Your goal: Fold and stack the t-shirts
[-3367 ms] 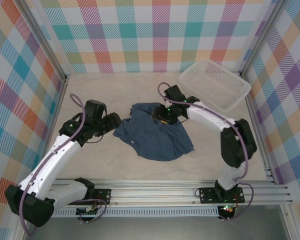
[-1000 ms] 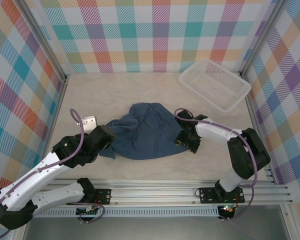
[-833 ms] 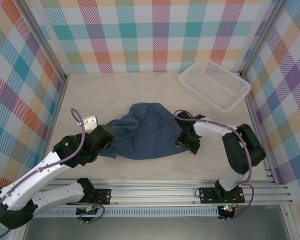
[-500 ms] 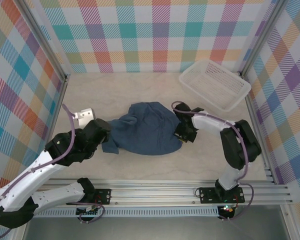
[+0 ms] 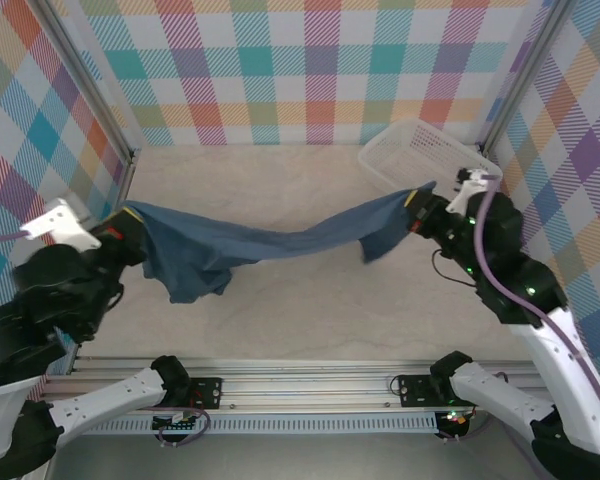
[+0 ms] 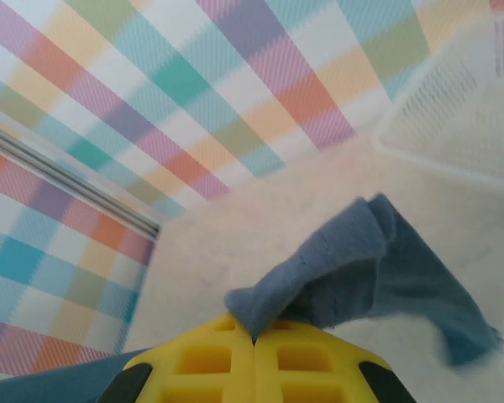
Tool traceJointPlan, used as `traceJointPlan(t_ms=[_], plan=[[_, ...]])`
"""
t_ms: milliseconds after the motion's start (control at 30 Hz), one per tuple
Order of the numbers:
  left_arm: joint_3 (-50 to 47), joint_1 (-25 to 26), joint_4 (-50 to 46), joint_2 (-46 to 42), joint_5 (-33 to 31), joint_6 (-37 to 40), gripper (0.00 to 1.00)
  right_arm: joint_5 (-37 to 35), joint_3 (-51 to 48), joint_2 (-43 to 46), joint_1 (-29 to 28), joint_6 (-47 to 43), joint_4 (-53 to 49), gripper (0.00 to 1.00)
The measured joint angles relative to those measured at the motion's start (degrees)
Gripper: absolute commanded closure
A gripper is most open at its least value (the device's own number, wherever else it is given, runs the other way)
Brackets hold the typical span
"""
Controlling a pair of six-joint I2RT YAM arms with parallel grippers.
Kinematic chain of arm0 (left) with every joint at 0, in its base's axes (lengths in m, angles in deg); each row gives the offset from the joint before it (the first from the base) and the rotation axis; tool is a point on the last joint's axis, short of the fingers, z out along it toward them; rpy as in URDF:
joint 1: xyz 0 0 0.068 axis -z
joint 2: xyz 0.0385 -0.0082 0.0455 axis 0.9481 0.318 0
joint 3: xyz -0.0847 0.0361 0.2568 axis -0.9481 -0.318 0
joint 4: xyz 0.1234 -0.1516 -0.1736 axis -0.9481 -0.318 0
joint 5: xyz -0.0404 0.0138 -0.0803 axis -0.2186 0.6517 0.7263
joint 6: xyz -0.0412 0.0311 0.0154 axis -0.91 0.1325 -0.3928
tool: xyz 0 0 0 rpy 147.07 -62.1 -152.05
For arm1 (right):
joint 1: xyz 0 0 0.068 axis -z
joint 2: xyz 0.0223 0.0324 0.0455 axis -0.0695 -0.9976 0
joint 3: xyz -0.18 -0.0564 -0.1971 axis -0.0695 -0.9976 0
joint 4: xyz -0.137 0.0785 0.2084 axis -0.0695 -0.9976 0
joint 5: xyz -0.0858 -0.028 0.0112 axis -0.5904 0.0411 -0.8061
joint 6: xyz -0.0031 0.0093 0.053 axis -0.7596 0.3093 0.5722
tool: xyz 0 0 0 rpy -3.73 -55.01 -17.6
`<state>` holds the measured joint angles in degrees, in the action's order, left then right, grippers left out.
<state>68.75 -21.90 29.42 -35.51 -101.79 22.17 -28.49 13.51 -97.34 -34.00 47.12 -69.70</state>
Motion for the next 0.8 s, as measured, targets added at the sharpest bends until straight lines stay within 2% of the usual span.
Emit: traceJointPlan(t_ms=[100, 233, 267, 433, 533, 567, 633, 733, 800], plan=[[6.6, 0.0, 3.2, 2.9, -0.4, 3.9, 1.0, -0.5, 5.7, -1.0, 0.0, -1.9, -0.1, 1.0], [15.2, -2.0, 6.6, 13.7, -3.7, 7.8, 1.0, -0.8, 12.8, -8.6, 0.3, -3.0, 0.7, 1.0], [16.6, -4.8, 6.6, 16.7, -2.8, 7.6, 1.0, -0.6, 14.2, -11.8, 0.8, -2.9, 0.9, 1.0], [21.0, -31.6, 6.6, 39.3, 14.7, 1.8, 1.0, 3.3, 19.5, -32.2, 5.1, -0.9, 2.9, 1.0], [28.0, -40.9, 5.7, 58.1, 26.0, -0.7, 1.0, 7.4, 27.2, -48.7, 7.2, -0.5, 2.2, 1.0], [32.3, -43.0, 4.7, 64.6, 29.4, -1.4, 0.98, 8.9, 30.7, -54.2, 7.8, -0.6, 1.8, 0.97], [44.9, -46.7, 1.8, 79.1, 35.9, -2.4, 0.8, 11.6, 40.6, -65.7, 8.9, -0.6, -0.9, 0.75], [68.5, -49.6, -4.3, 97.8, 43.1, -3.6, 0.46, 14.5, 58.2, -80.7, 9.9, -1.2, -7.0, 0.6], [76.3, -50.7, -9.3, 102.5, 45.1, -3.6, 0.43, 15.6, 65.0, -85.5, 10.3, -1.5, -11.1, 0.56]])
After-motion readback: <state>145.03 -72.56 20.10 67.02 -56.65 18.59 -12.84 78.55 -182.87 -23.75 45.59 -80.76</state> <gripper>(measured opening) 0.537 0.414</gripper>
